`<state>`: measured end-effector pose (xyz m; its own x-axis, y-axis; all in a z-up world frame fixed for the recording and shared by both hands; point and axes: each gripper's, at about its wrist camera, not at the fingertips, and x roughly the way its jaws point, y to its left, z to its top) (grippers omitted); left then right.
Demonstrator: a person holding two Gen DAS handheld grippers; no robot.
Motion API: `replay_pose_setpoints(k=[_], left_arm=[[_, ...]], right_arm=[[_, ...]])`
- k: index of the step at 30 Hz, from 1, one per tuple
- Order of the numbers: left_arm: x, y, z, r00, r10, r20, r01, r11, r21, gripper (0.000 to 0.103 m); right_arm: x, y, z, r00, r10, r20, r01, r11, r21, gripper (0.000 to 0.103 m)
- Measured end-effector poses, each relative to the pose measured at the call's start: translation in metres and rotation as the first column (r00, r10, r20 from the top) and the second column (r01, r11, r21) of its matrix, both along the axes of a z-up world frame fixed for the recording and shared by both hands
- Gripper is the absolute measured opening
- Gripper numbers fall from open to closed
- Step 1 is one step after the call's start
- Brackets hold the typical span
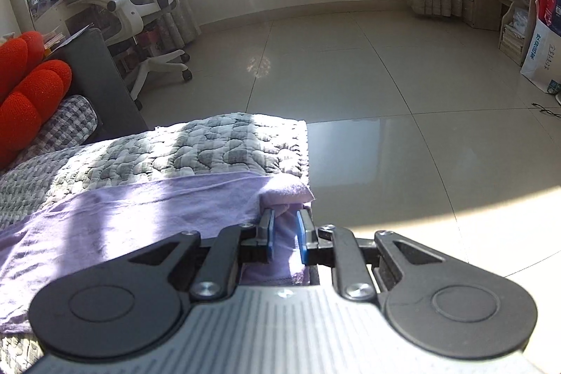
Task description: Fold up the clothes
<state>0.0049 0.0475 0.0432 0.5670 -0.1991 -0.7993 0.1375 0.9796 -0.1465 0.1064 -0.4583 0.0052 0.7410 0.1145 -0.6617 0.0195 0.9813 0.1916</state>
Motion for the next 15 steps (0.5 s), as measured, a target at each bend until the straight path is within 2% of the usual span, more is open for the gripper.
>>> replay_pose_setpoints(k=[4,6,8,13,15], left_arm=[[0.002,0.001,0.000,1.000,0.007,-0.003,-0.007,1.000,-0.002,0.049],[0.002,0.000,-0.001,1.000,0.004,-0.003,-0.004,1.000,0.001,0.049],[0.002,-0.002,-0.001,1.000,0.001,-0.003,-0.001,1.000,0.005,0.049],[0.002,-0.002,-0.003,1.000,0.003,-0.007,-0.003,1.000,0.006,0.051],[0.002,-0.002,-0.004,1.000,0.003,-0.008,-0.003,1.000,0.006,0.051]], right_arm=[[-0.001,-0.013,-0.003,0.999,-0.032,-0.024,0.033,0.999,0.020,0.018],[0.000,-0.009,-0.006,0.999,-0.004,-0.032,0.004,1.000,0.015,0.018],[0.000,0.000,-0.003,1.000,0.013,-0.015,-0.014,1.000,-0.015,0.018],[0.005,0.021,0.010,0.998,0.048,0.047,-0.047,0.999,-0.015,0.018],[0.009,0.032,0.009,0.997,0.069,0.045,-0.068,0.997,-0.034,0.018]])
